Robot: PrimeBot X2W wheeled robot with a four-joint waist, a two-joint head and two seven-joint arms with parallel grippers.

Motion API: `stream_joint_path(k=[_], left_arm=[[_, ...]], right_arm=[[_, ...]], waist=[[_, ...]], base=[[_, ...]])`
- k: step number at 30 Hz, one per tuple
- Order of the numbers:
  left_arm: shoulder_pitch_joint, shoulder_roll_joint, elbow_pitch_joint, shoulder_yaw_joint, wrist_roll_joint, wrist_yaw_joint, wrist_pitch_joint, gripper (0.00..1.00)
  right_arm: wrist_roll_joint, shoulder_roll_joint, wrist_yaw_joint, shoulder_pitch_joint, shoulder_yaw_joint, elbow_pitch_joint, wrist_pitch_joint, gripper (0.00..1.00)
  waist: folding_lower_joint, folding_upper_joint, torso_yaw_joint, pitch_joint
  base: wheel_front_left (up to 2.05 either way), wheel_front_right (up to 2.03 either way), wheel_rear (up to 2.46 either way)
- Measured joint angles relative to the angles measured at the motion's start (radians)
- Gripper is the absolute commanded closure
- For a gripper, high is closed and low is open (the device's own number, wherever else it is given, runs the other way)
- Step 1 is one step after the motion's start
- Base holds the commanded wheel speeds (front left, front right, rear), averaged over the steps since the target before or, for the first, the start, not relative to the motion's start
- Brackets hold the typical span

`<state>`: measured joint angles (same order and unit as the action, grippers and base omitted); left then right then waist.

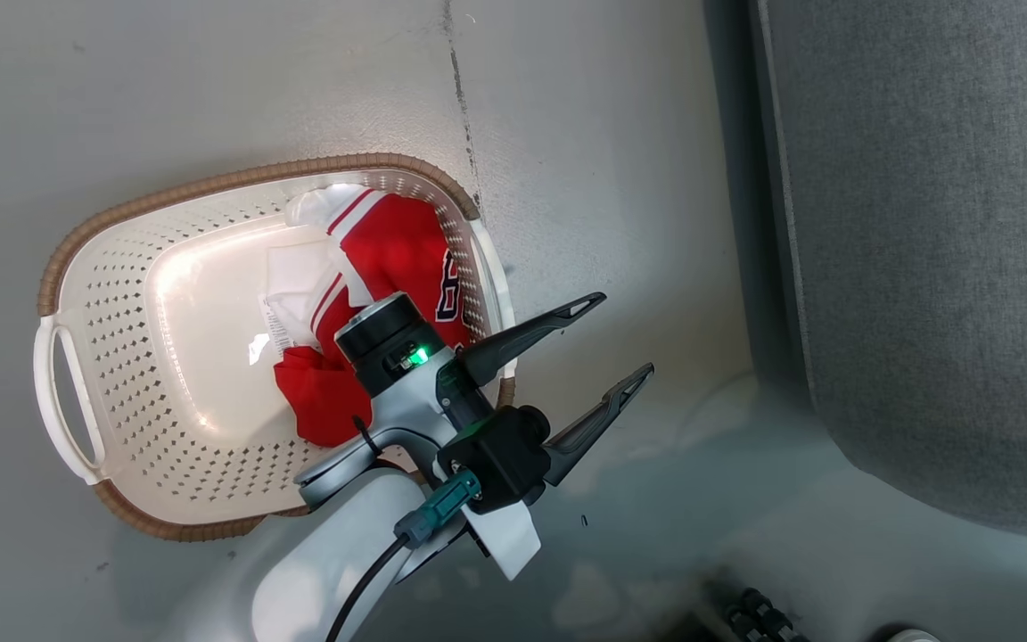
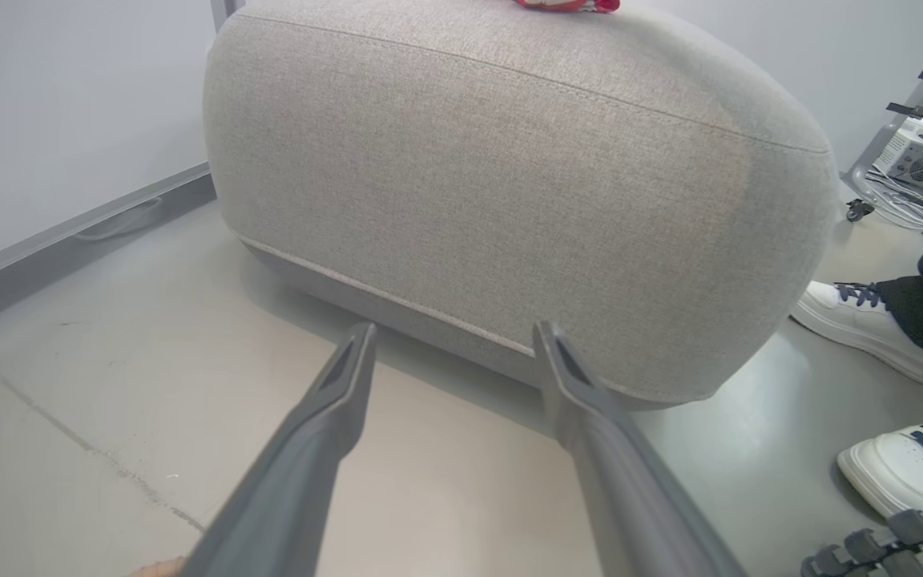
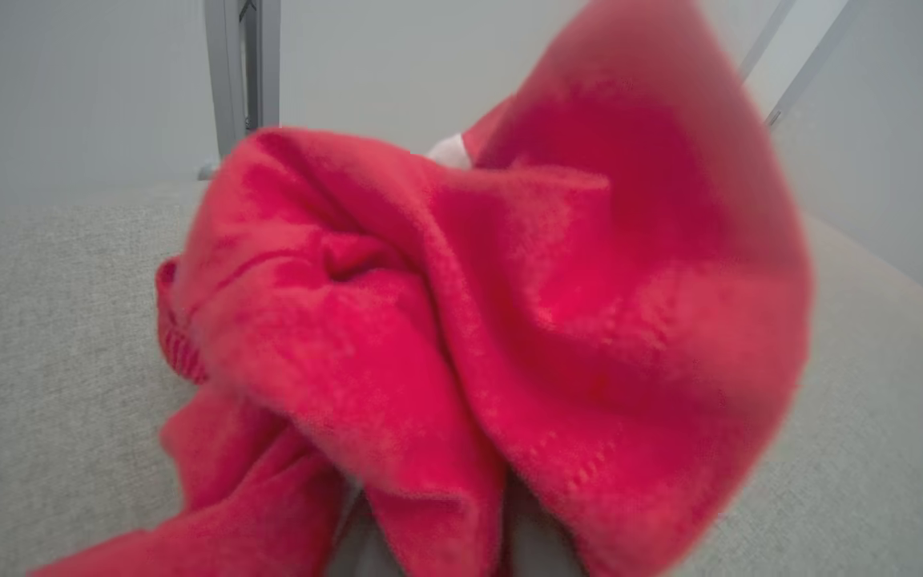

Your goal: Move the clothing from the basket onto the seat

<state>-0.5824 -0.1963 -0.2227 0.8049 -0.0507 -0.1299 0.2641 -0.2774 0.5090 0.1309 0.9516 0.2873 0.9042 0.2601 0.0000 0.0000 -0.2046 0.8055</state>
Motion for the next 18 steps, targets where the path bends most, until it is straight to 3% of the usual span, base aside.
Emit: stream_joint_path(k=[1, 2, 18], left_arm=[[0.000, 0.001, -0.001, 0.000, 0.000, 0.000, 0.000, 0.00], [0.000, 0.002, -0.002, 0.001, 0.000, 0.000, 0.000, 0.00], [0.027, 0.049, -0.051, 0.016, 0.002, 0.004, 0.000, 0.00]], right_arm=[[-0.009, -0.001, 0.000, 0.003, 0.004, 0.015, 0.000, 0.10], [-0.020, -0.003, 0.000, 0.004, 0.002, 0.028, 0.000, 0.00], [-0.028, 0.029, 0.000, -0.061, -0.059, 0.010, 0.000, 0.00]], waist=[[0.0000, 0.0000, -0.001, -0.001], [0.0000, 0.0000, -0.001, -0.002], [0.0000, -0.0001, -0.020, -0.133]], base=[[0.00, 0.00, 0.00], [0.00, 0.00, 0.00], [0.00, 0.00, 0.00]])
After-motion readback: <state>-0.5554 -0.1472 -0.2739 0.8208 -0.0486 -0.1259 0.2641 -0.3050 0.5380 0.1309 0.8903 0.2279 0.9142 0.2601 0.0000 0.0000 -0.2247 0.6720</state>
